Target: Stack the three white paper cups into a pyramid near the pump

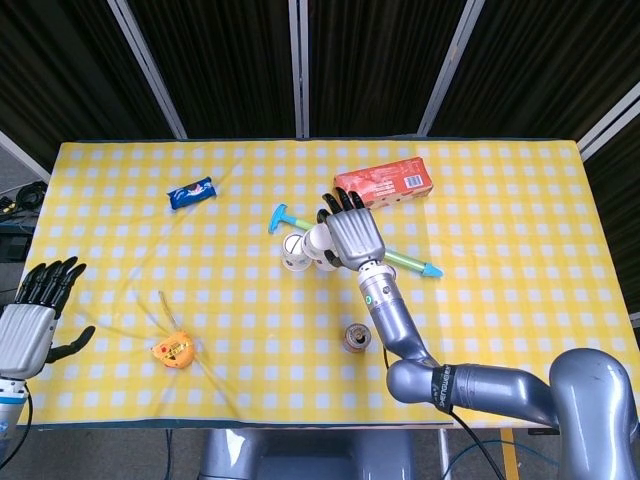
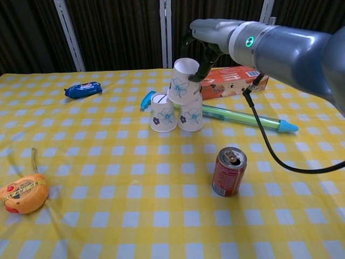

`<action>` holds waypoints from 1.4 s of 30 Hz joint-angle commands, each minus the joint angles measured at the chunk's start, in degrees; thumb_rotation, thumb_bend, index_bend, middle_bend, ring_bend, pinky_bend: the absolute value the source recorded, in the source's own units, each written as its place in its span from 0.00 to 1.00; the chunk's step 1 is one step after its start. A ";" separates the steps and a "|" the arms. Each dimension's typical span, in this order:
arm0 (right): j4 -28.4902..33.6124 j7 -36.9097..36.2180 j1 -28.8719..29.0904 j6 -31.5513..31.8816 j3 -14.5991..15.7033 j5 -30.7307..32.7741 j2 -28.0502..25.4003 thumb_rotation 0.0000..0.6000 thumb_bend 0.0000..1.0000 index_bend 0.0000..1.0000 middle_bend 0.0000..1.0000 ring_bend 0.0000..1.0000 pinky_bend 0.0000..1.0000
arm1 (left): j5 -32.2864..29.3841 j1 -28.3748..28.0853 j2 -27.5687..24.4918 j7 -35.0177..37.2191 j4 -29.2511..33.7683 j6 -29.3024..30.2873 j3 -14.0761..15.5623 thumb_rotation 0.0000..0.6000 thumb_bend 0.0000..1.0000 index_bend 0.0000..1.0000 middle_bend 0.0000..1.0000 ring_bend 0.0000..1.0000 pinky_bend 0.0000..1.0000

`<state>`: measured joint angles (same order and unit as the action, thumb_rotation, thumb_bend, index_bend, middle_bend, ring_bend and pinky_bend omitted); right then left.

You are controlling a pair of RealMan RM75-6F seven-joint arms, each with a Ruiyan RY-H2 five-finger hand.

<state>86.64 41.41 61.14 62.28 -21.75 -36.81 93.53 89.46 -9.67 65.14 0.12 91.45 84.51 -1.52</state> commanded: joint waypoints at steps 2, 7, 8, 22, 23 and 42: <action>-0.32 0.19 0.23 0.12 0.40 -0.04 0.13 1.00 0.23 0.48 0.13 0.00 0.12 | -0.22 -0.12 0.09 -0.02 -0.10 -0.33 -0.09 1.00 0.29 0.00 0.00 0.00 0.00; -0.59 0.12 0.37 0.15 0.67 0.06 0.29 1.00 0.23 0.45 0.09 0.00 0.12 | -0.12 -0.13 0.08 0.03 -0.05 -0.40 -0.07 1.00 0.29 0.00 0.00 0.00 0.00; -0.65 0.08 0.40 0.14 0.72 0.01 0.32 1.00 0.22 0.42 0.08 0.00 0.11 | -0.12 -0.13 0.08 0.04 -0.04 -0.42 -0.07 1.00 0.29 0.00 0.00 0.00 0.00; 0.89 0.63 -0.01 2.80 1.76 -1.60 -0.02 1.00 0.13 0.20 0.00 0.00 0.10 | -0.08 0.10 0.12 -0.22 0.11 -0.12 -0.17 1.00 0.29 0.00 0.00 0.00 0.00; 1.51 0.84 -0.30 3.32 2.00 -1.90 -0.41 1.00 0.13 0.19 0.00 0.00 0.10 | -0.09 0.12 0.13 -0.23 0.08 -0.09 -0.19 1.00 0.29 0.00 0.00 0.00 0.00; 20.24 -13.13 -23.76 24.40 19.67 -30.61 -19.02 1.00 0.13 0.14 0.00 0.00 0.02 | -1.18 1.03 1.41 -1.87 -0.68 1.30 -0.90 1.00 0.29 0.00 0.00 0.00 0.00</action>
<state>104.40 33.41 43.37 81.87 -7.48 -60.51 78.88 88.34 -8.70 66.41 -1.58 90.84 85.79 -2.43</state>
